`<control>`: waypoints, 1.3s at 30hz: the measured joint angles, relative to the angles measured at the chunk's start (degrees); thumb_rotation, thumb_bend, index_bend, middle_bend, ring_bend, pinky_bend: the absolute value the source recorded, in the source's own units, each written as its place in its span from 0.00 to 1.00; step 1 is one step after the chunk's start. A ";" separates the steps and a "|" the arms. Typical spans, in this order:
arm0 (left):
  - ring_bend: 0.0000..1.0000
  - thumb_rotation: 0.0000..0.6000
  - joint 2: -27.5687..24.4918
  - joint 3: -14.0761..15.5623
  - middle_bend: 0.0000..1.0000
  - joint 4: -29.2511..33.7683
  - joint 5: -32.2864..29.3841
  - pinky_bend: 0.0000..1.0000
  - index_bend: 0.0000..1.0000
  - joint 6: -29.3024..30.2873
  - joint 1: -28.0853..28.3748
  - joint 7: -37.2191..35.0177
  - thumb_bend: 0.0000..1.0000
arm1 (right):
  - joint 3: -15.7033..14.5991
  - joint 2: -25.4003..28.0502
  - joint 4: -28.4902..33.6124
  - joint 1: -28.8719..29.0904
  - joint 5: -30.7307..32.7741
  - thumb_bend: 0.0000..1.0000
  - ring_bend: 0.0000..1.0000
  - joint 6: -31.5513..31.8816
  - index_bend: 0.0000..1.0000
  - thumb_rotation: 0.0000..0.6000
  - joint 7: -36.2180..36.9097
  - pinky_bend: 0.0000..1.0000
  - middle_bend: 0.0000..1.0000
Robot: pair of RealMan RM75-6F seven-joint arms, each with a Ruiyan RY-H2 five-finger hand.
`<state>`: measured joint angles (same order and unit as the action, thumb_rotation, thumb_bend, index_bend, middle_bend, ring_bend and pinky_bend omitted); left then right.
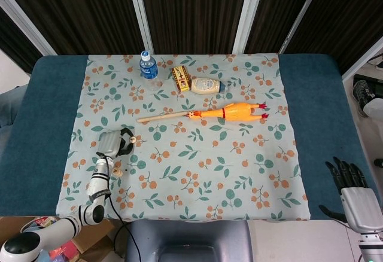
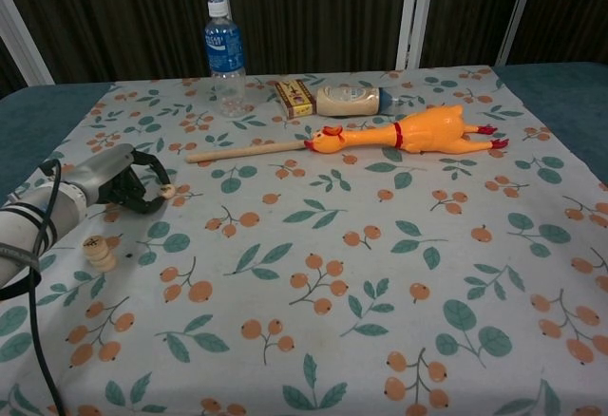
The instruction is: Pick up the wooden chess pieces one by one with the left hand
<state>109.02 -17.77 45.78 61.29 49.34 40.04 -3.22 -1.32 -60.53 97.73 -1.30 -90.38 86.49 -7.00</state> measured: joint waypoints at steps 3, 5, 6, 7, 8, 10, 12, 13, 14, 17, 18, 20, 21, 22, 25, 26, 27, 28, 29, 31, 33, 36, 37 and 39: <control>1.00 1.00 0.07 -0.11 1.00 0.00 0.14 1.00 0.46 0.28 0.01 0.00 0.40 | 0.01 -0.02 0.02 -0.01 0.01 0.13 0.00 0.00 0.00 1.00 -0.06 0.00 0.00; 1.00 1.00 0.02 -0.19 1.00 0.14 0.23 1.00 0.48 0.46 -0.02 -0.07 0.40 | 0.01 -0.03 0.02 0.02 0.03 0.13 0.00 -0.05 0.00 1.00 -0.11 0.00 0.00; 1.00 1.00 -0.02 -0.22 1.00 0.20 0.26 1.00 0.50 0.55 -0.05 -0.08 0.40 | 0.02 -0.05 0.01 0.03 0.05 0.13 0.00 -0.09 0.00 1.00 -0.16 0.00 0.00; 1.00 1.00 -0.07 -0.25 1.00 0.30 0.29 1.00 0.50 0.66 -0.08 -0.09 0.40 | 0.01 -0.06 0.02 0.03 0.05 0.13 0.00 -0.10 0.00 1.00 -0.20 0.00 0.00; 1.00 1.00 -0.17 -0.29 1.00 0.48 0.32 1.00 0.51 0.75 -0.14 -0.13 0.40 | 0.01 -0.06 0.03 0.03 0.05 0.13 0.00 -0.11 0.00 1.00 -0.23 0.00 0.00; 1.00 1.00 -0.36 -0.34 1.00 0.81 0.44 1.00 0.51 1.09 -0.27 -0.26 0.40 | 0.02 -0.10 0.03 0.01 0.07 0.13 0.00 -0.07 0.00 1.00 -0.28 0.00 0.00; 1.00 1.00 -0.79 -0.35 1.00 1.55 0.73 1.00 0.51 1.60 -0.50 -0.55 0.40 | 0.01 -0.13 0.02 0.01 0.10 0.13 0.00 -0.09 0.00 1.00 -0.34 0.00 0.00; 1.00 1.00 -1.07 -0.33 1.00 2.06 0.93 1.00 0.51 1.88 -0.64 -0.71 0.40 | 0.00 -0.13 0.02 0.01 0.10 0.13 0.00 -0.13 0.00 1.00 -0.35 0.00 0.00; 1.00 1.00 -1.58 -0.26 1.00 3.00 1.27 1.00 0.51 2.34 -0.89 -0.96 0.40 | -0.01 -0.13 0.02 0.03 0.11 0.13 0.00 -0.17 0.00 1.00 -0.37 0.00 0.00; 1.00 1.00 -3.62 0.05 1.00 6.74 2.28 1.00 0.51 3.69 -1.88 -1.65 0.40 | -0.02 -0.21 0.01 0.07 0.11 0.13 0.00 -0.28 0.00 1.00 -0.54 0.00 0.00; 1.00 1.00 -4.49 0.18 1.00 8.33 2.56 1.00 0.51 4.05 -2.28 -1.88 0.40 | -0.03 -0.26 0.00 0.11 0.11 0.13 0.00 -0.36 0.00 1.00 -0.67 0.00 0.00; 1.00 1.00 -6.95 0.58 1.00 12.89 3.14 1.00 0.51 4.73 -3.35 -2.39 0.40 | -0.08 -0.36 0.00 0.19 0.08 0.13 0.00 -0.59 0.00 1.00 -0.99 0.00 0.00; 1.00 1.00 -8.17 0.80 1.00 15.17 3.41 1.00 0.50 5.00 -3.87 -2.58 0.40 | -0.14 -0.42 0.01 0.24 0.03 0.13 0.00 -0.70 0.00 1.00 -1.19 0.00 0.00; 1.00 1.00 -9.46 1.08 1.00 17.61 3.72 1.00 0.50 5.31 -4.42 -2.73 0.40 | -0.19 -0.46 0.03 0.26 -0.03 0.13 0.00 -0.75 0.00 1.00 -1.32 0.00 0.00; 1.00 1.00 -14.56 2.71 1.00 27.19 5.49 1.00 0.49 7.05 -6.90 -3.10 0.40 | -0.27 -0.50 0.09 0.17 -0.29 0.13 0.00 -0.49 0.00 1.00 -1.37 0.00 0.00; 1.00 1.00 -16.01 3.40 1.00 29.73 6.21 1.00 0.49 7.72 -7.74 -3.15 0.40 | -0.30 -0.49 0.10 0.15 -0.38 0.13 0.00 -0.44 0.00 1.00 -1.34 0.00 0.00; 1.00 1.00 -17.47 4.22 1.00 32.13 7.01 1.00 0.48 8.45 -8.63 -3.19 0.40 | -0.37 -0.48 0.07 0.13 -0.47 0.13 0.00 -0.44 0.00 1.00 -1.31 0.00 0.00; 1.00 1.00 -18.93 5.16 1.00 34.30 7.89 1.00 0.48 9.21 -9.59 -3.23 0.40 | -0.42 -0.46 0.04 0.13 -0.54 0.13 0.00 -0.46 0.00 1.00 -1.29 0.00 0.00; 1.00 1.00 -20.79 6.57 1.00 36.70 9.11 1.00 0.48 10.22 -10.88 -3.31 0.40 | -0.48 -0.44 0.03 0.13 -0.62 0.13 0.00 -0.48 0.00 1.00 -1.24 0.00 0.00; 1.00 1.00 -22.75 8.56 1.00 38.80 10.80 1.00 0.48 11.65 -12.68 -3.42 0.40 | -0.58 -0.40 -0.02 0.12 -0.78 0.13 0.00 -0.48 0.00 1.00 -1.13 0.00 0.00; 1.00 1.00 -23.67 10.07 1.00 39.60 12.13 1.00 0.48 13.05 -14.00 -3.50 0.40 | -0.63 -0.37 -0.04 0.08 -0.92 0.13 0.00 -0.37 0.00 1.00 -1.04 0.00 0.00; 1.00 1.00 -24.00 10.88 1.00 39.43 12.65 1.00 0.48 13.47 -14.64 -3.77 0.40 | -0.70 -0.39 -0.10 0.00 -1.16 0.13 0.00 -0.16 0.00 1.00 -0.96 0.00 0.00; 1.00 1.00 -24.02 11.01 1.00 39.21 12.75 1.00 0.48 13.53 -14.74 -3.82 0.40 | -0.71 -0.40 -0.12 -0.02 -1.20 0.13 0.00 -0.12 0.00 1.00 -0.96 0.00 0.00; 1.00 1.00 -23.98 11.33 1.00 38.59 12.91 1.00 0.48 13.55 -14.92 -3.93 0.40 | -0.71 -0.44 -0.12 -0.02 -1.13 0.13 0.00 -0.18 0.00 1.00 -1.05 0.00 0.00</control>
<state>85.03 -6.44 84.37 74.20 62.90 25.12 -7.15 -2.02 -60.96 97.61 -1.31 -91.51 86.32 -8.05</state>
